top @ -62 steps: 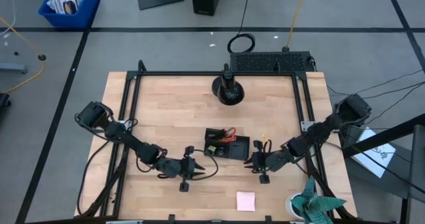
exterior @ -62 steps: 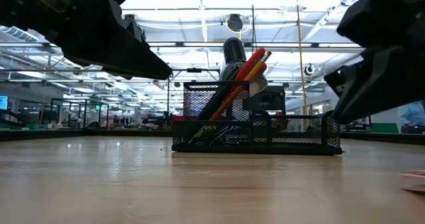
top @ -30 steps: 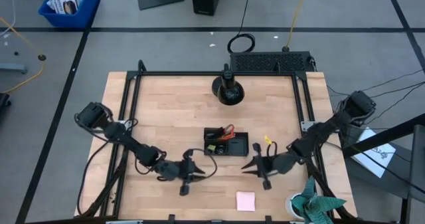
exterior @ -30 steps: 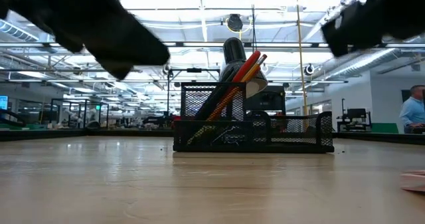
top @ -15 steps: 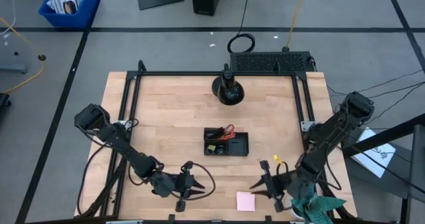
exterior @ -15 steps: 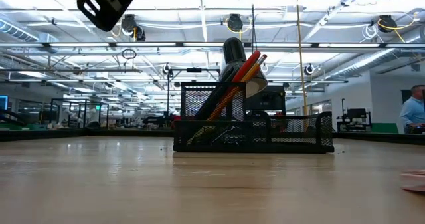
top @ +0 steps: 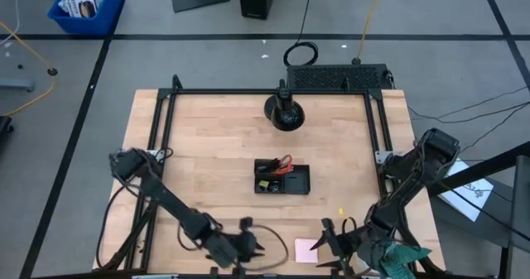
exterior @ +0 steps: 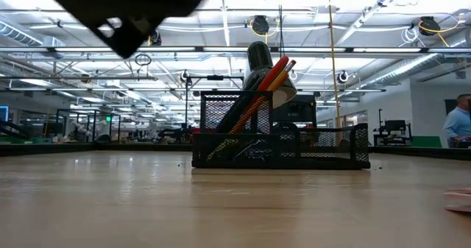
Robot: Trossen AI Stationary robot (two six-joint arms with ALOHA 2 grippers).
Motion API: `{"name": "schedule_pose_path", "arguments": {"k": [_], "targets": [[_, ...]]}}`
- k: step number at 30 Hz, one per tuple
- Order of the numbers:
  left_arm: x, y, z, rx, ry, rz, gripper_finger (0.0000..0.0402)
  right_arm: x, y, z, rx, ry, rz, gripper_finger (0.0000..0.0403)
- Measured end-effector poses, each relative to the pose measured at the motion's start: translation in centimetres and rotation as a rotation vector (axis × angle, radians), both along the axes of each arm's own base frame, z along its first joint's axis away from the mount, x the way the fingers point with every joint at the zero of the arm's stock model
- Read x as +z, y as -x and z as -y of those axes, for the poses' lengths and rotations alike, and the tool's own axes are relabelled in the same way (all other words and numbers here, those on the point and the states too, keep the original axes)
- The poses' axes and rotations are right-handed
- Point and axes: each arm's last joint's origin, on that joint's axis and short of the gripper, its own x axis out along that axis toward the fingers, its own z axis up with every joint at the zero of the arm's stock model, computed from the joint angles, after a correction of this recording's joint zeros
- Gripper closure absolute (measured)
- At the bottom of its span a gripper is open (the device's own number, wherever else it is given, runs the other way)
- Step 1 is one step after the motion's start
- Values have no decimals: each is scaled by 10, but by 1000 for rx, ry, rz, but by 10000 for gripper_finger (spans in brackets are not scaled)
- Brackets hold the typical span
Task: Pick and place office supplies into organizer
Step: Put the pink sticky notes into the black desk organizer
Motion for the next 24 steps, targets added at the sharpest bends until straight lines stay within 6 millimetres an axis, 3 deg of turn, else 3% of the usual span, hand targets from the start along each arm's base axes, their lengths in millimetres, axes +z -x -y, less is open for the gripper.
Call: {"name": "schedule_pose_path", "arguments": {"k": [3, 9, 14, 24], "targets": [[-5, -17, 15, -6, -33, -22, 330, -6, 1, -5, 13, 7, 2, 161], [8, -48, 31, 15, -48, 12, 330, -18, 7, -7, 37, 105, -35, 171], [24, -67, 21, 80, 2, 46, 330, -24, 8, -3, -3, 143, -74, 180], [24, -79, 7, 26, 60, 15, 330, -28, 6, 4, -61, 204, -94, 177]]}}
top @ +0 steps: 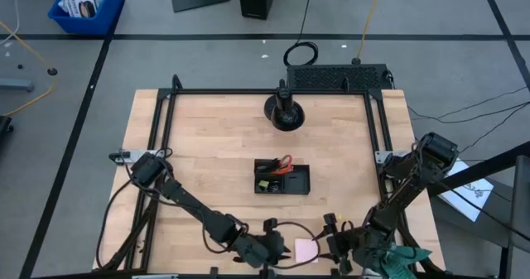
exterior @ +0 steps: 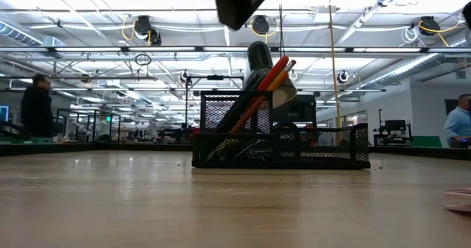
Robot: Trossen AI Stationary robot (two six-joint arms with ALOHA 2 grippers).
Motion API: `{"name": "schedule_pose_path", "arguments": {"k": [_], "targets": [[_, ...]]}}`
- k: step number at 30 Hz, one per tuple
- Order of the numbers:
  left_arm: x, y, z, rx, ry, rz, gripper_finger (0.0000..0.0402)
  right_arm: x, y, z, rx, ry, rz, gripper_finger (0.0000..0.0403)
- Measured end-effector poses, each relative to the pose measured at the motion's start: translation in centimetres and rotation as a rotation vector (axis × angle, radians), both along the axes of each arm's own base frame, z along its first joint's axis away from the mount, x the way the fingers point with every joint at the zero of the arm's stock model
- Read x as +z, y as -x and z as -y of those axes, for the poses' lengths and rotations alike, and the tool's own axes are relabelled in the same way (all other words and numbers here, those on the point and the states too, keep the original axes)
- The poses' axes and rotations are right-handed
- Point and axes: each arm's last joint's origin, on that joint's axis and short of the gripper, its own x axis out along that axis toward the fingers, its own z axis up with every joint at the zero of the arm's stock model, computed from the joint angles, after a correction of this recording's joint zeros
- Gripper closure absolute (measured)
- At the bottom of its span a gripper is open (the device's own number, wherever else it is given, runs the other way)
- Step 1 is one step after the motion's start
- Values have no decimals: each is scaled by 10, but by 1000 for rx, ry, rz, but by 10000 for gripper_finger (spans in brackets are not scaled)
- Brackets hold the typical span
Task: Pick and place office supplies into organizer
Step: Put the pink sticky notes into the black desk organizer
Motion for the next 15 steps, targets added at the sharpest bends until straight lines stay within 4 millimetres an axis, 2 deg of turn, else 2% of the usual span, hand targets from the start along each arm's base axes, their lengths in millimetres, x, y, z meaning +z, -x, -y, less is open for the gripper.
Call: {"name": "schedule_pose_path", "arguments": {"k": [4, 11, 15], "targets": [[2, 1, 5, -27, 8, 26, 330, -3, -2, 5, -22, 19, -23, 185], [2, 11, 18, -79, -170, 85, 329, -2, -2, 4, -18, 18, -22, 187], [2, 14, 21, -103, -178, 87, 329, -2, -2, 4, -23, 15, -22, 189]]}}
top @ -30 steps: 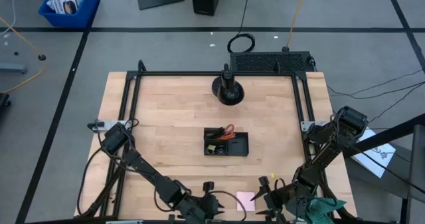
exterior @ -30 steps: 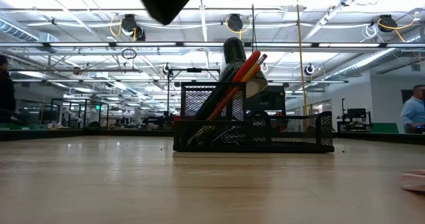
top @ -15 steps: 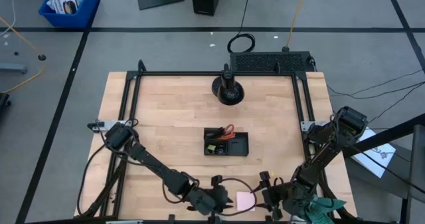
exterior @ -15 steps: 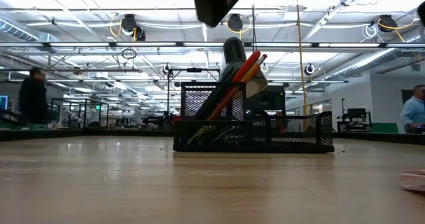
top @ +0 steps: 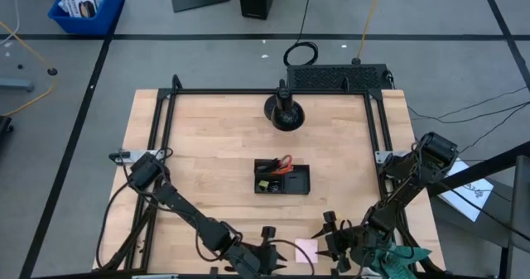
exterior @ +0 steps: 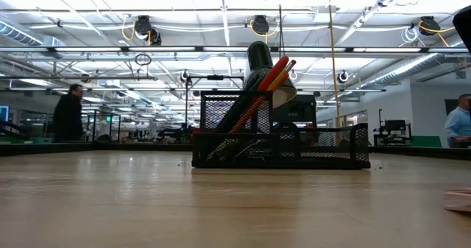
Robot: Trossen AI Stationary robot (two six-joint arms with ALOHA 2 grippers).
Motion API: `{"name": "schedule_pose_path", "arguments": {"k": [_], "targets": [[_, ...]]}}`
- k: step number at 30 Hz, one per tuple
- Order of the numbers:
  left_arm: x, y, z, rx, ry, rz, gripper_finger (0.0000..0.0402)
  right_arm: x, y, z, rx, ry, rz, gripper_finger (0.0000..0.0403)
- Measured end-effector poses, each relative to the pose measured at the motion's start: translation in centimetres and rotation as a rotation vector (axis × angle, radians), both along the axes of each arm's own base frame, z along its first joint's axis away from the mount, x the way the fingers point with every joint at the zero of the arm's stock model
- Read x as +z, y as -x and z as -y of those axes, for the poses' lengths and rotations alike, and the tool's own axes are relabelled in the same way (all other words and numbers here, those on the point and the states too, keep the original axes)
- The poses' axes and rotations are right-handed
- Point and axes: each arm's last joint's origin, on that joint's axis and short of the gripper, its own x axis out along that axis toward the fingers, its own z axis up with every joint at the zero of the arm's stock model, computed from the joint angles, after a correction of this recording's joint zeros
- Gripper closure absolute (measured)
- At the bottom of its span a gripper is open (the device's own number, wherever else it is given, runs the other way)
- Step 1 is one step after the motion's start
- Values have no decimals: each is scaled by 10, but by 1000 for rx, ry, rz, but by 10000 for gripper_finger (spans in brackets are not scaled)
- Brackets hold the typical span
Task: Pick and place office supplies into organizer
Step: Put the pink sticky notes into the black desk organizer
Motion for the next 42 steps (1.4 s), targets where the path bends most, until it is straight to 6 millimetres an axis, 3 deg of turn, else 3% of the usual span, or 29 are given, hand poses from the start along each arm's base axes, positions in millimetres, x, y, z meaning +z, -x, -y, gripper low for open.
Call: {"name": "schedule_pose_path", "arguments": {"k": [9, 16, 19, 23, 32, 37, 42], "targets": [[-21, -8, 10, -107, -96, 50, 329, 0, -1, 1, -33, 6, 18, 193], [-42, -22, 19, -187, -330, 96, 329, 0, -2, 2, -62, -5, 24, 193], [-51, -28, 16, -181, -397, 90, 329, 0, -3, 4, -80, -20, 20, 193], [-50, -38, 4, -149, -354, 80, 326, 0, -5, 6, -106, -38, 12, 193], [-54, -53, -32, -130, -152, -214, 232, -6, -7, 13, -165, -72, -21, 193], [-55, -58, -44, -126, -175, -226, 186, -7, -5, 12, -145, -102, -51, 193], [-54, -62, -49, -131, -164, -227, 168, -5, -6, 10, -120, -118, -36, 193]]}}
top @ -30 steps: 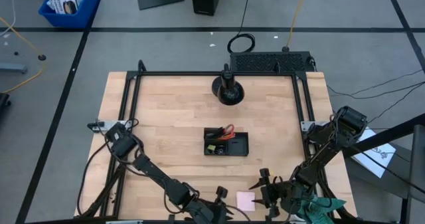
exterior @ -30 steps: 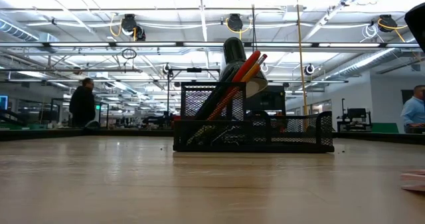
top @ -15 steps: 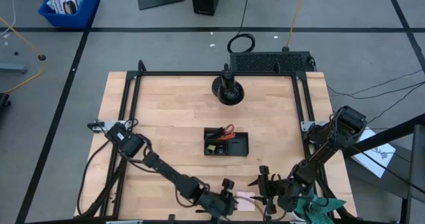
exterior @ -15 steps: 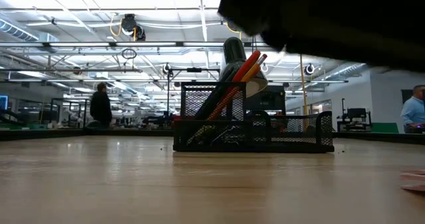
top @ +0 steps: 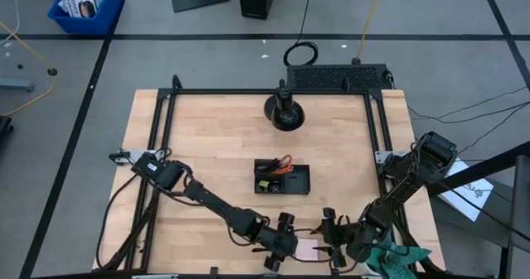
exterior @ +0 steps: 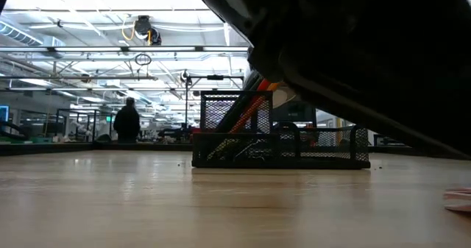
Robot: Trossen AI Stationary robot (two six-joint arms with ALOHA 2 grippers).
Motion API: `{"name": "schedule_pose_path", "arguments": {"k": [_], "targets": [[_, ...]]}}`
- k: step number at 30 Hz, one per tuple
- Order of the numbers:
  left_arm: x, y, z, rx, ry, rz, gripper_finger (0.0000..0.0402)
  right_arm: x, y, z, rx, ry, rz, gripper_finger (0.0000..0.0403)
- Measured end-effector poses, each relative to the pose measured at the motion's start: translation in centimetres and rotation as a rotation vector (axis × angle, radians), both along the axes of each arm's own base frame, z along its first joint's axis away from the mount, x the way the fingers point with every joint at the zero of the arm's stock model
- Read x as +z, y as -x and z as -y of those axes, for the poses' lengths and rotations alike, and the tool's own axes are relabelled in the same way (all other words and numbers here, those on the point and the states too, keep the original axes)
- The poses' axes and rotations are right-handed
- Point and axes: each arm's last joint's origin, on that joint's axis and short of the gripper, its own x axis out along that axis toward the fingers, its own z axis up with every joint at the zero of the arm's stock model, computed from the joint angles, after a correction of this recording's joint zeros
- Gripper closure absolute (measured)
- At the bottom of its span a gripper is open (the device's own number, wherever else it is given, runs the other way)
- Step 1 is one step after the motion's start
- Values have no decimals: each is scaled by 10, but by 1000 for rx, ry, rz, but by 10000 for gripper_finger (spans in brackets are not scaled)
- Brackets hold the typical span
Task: Pick and place office supplies into organizer
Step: Put the pink sticky notes into the black desk organizer
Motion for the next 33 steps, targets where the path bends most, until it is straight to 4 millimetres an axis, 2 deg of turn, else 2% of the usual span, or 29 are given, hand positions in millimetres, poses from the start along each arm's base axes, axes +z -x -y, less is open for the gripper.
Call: {"name": "schedule_pose_path", "arguments": {"k": [5, 10, 15, 21, 27, 30, 33], "targets": [[-2, 3, 3, -120, -97, 5, 169, 0, 0, -1, -3, -40, -17, 193], [-4, 8, 5, -253, -231, 8, 169, 1, -1, -2, -75, -152, -31, 193], [-4, 4, -4, -218, -232, 3, 169, 3, 0, -6, -37, -269, -88, 193], [-4, -1, -13, -127, -220, -5, 169, 4, -3, -13, 72, -280, -47, 193], [-5, 0, -14, -110, -209, -19, 169, 2, -7, -22, 221, -289, 7, 196], [-5, 0, -14, -102, -219, -20, 169, -9, -7, -25, 261, -288, -39, 217], [-5, -1, -16, -75, -242, -13, 169, -22, -9, -25, 282, -292, -103, 256]]}}
